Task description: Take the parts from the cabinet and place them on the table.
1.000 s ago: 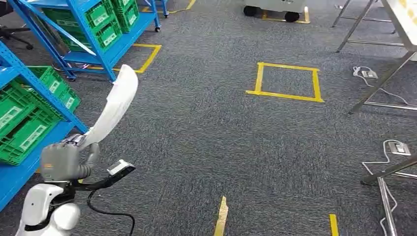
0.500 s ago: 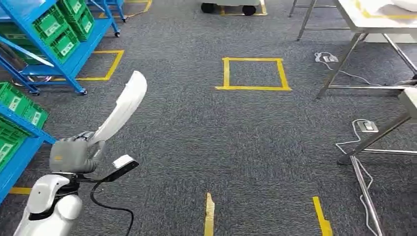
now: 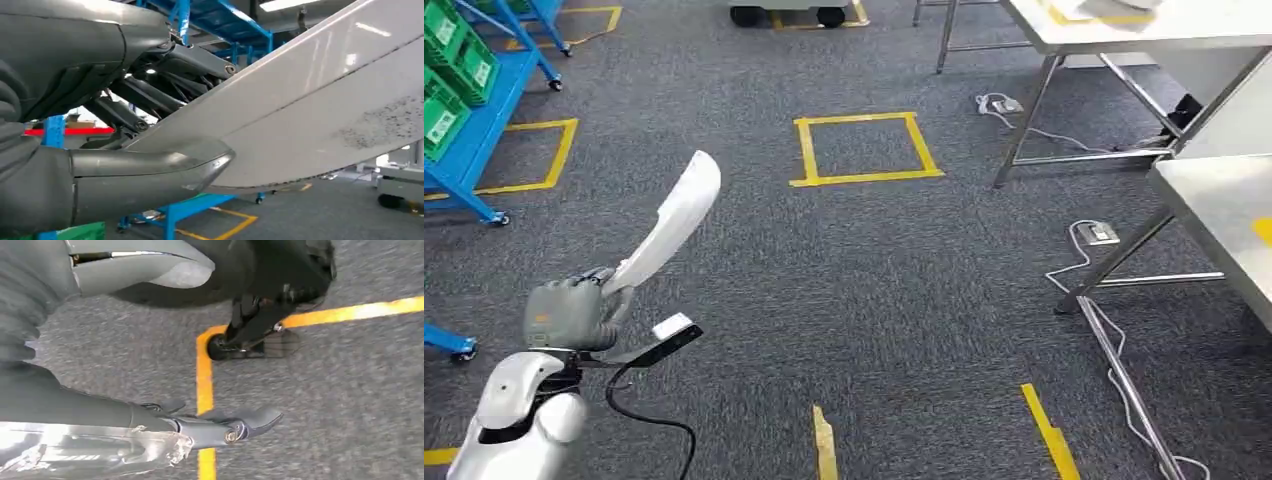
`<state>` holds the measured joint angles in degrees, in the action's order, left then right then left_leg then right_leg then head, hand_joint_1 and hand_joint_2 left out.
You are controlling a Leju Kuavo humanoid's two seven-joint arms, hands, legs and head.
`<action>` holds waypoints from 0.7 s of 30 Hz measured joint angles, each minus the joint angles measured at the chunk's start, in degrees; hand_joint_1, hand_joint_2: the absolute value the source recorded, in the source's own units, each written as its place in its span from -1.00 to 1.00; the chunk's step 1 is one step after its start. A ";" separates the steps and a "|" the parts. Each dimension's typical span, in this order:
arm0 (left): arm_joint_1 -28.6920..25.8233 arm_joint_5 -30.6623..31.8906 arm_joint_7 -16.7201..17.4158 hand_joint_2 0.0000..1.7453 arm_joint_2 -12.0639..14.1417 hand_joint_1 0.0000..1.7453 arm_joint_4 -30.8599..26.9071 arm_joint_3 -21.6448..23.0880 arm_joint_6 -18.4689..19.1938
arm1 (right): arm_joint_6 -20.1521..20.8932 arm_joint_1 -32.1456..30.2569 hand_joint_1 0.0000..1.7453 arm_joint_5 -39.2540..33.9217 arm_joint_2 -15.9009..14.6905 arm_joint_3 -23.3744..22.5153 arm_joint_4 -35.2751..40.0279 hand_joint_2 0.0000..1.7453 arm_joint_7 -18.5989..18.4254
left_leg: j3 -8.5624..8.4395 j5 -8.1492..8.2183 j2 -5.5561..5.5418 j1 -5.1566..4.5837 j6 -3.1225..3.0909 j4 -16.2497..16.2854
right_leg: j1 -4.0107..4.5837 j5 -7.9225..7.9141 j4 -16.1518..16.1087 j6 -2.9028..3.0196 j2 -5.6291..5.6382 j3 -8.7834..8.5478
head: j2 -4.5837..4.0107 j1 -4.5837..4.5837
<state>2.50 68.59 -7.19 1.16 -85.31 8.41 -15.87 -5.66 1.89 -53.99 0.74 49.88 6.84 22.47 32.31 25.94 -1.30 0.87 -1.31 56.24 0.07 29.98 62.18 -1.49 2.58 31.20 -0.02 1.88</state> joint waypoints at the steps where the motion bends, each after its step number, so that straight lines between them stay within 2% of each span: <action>1: 0.06 0.00 0.00 1.00 -0.02 1.00 0.00 0.00 0.02 | 0.00 0.30 -1.00 0.00 0.00 0.09 0.00 1.00 0.02 | -0.46 0.37 0.55 -0.01 -0.20 -0.06 | -0.16 0.69 3.47 -0.35 -1.24 2.37 | 0.02 0.22; 3: -0.10 0.35 0.00 1.00 -0.02 1.00 0.07 0.02 0.07 | 0.00 0.67 -1.00 0.00 -0.02 0.24 0.00 1.00 0.02 | -1.52 1.53 1.80 0.03 0.01 -0.05 | -0.46 3.85 10.46 -0.66 -2.03 8.19 | 0.02 0.19; 4: -0.19 0.37 0.00 1.00 -0.07 1.00 0.17 0.04 0.09 | -0.02 0.55 -1.00 0.00 -0.04 0.33 0.00 1.00 0.02 | -2.38 2.31 2.51 0.15 0.19 -0.05 | -0.66 5.38 12.16 -1.04 -2.12 10.39 | 0.02 0.13; 5: -0.23 0.39 0.00 1.00 -0.07 1.00 0.28 0.07 0.11 | -0.07 0.34 -1.00 0.00 -0.07 0.35 0.00 1.00 0.02 | -3.41 3.09 3.06 0.30 0.40 -0.05 | -0.82 5.33 11.49 -1.37 -2.24 11.29 | 0.02 0.22; 6: -0.23 0.39 0.00 1.00 -0.07 1.00 0.35 0.07 0.13 | -0.09 0.13 -1.00 0.00 -0.09 0.37 0.00 1.00 0.02 | -4.54 3.94 3.67 0.51 0.62 -0.05 | -0.93 4.07 9.17 -1.49 -2.53 11.21 | 0.02 0.13; 7: -0.21 0.42 0.00 1.00 -0.07 1.00 0.35 0.07 0.13 | -0.11 -0.07 -1.00 -0.02 -0.11 0.39 0.00 1.00 0.02 | -5.76 4.83 4.22 0.72 0.94 -0.05 | -1.01 1.73 5.54 -1.75 -3.04 10.46 | 0.02 0.24; 8: -0.21 0.57 0.00 1.00 -0.09 1.00 0.35 0.07 0.13 | -0.13 -0.21 -1.00 -0.07 -0.11 0.39 0.00 1.00 0.04 | -6.97 5.73 4.87 0.85 1.33 -0.06 | -1.07 -2.42 0.96 -1.81 -4.47 9.43 | 0.02 0.22; 9: -0.21 0.83 0.00 1.00 -0.07 1.00 0.37 0.09 0.13 | -0.13 -0.31 -1.00 -0.11 -0.11 0.41 0.00 1.00 0.11 | -7.44 6.73 5.43 0.51 1.85 -0.09 | -1.03 -8.50 -2.94 -1.46 -7.68 9.08 | 0.02 0.50; 10: -0.31 1.07 0.00 1.00 -0.07 1.00 0.46 0.15 0.11 | -0.13 -0.07 -1.00 -0.13 -0.11 0.44 0.00 1.00 0.15 | -8.53 7.33 5.69 0.49 2.13 0.51 | -0.76 -7.55 -2.77 -0.89 -7.96 9.74 | 0.02 0.65; 15: -0.31 1.07 0.00 1.00 -0.07 1.00 0.46 0.15 0.11 | -0.13 -0.07 -1.00 -0.13 -0.11 0.44 0.00 1.00 0.15 | -8.53 7.33 5.69 0.49 2.13 0.51 | -0.76 -7.55 -2.77 -0.89 -7.96 9.74 | 0.02 0.65; 17: -0.32 1.14 0.00 1.00 -0.07 1.00 0.46 0.18 0.11 | -0.13 0.00 -1.00 -0.13 -0.11 0.46 0.00 1.00 0.15 | -8.46 7.35 5.79 0.38 2.20 0.38 | -0.77 -7.02 -2.71 -0.62 -7.71 9.70 | 0.02 0.74; 18: -0.24 1.34 0.00 1.00 -0.04 1.00 0.46 0.18 0.02 | -0.11 0.00 -1.00 -0.15 -0.11 0.46 0.00 1.00 0.17 | -8.30 7.48 6.05 0.11 2.38 0.05 | -0.81 -6.43 -2.51 -0.11 -7.35 9.19 | 0.02 0.76; 19: -0.11 1.44 -0.02 1.00 -0.04 1.00 0.46 0.17 -0.04 | -0.11 -0.06 -1.00 -0.15 -0.11 0.46 0.00 1.00 0.22 | -8.30 7.67 6.28 0.01 2.61 -0.01 | -0.72 -6.87 -2.30 0.08 -7.08 8.68 | 0.02 0.61; 20: -0.08 1.55 -0.02 1.00 -0.04 1.00 0.48 0.26 0.00 | -0.13 -0.01 -1.00 -0.15 -0.11 0.46 0.00 1.00 0.28 | -8.70 7.89 6.60 0.04 2.92 -0.04 | -0.66 -7.75 -2.19 0.39 -6.52 8.95 | 0.02 0.17; 21: -0.09 1.73 -0.15 1.00 -0.04 1.00 0.46 0.39 -0.02 | -0.11 0.09 -1.00 -0.17 -0.11 0.50 0.00 1.00 0.33 | -9.39 7.91 6.86 0.10 3.15 -0.47 | -0.72 -7.14 -2.07 0.66 -6.09 9.01 | 0.02 0.19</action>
<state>2.41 70.31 -7.34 1.11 -84.85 8.81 -15.89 -5.77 1.98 -54.16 0.63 50.38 6.84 22.80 22.92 33.84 5.56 0.97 1.84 55.77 -0.65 22.84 60.11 -0.82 -3.51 40.20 0.00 2.08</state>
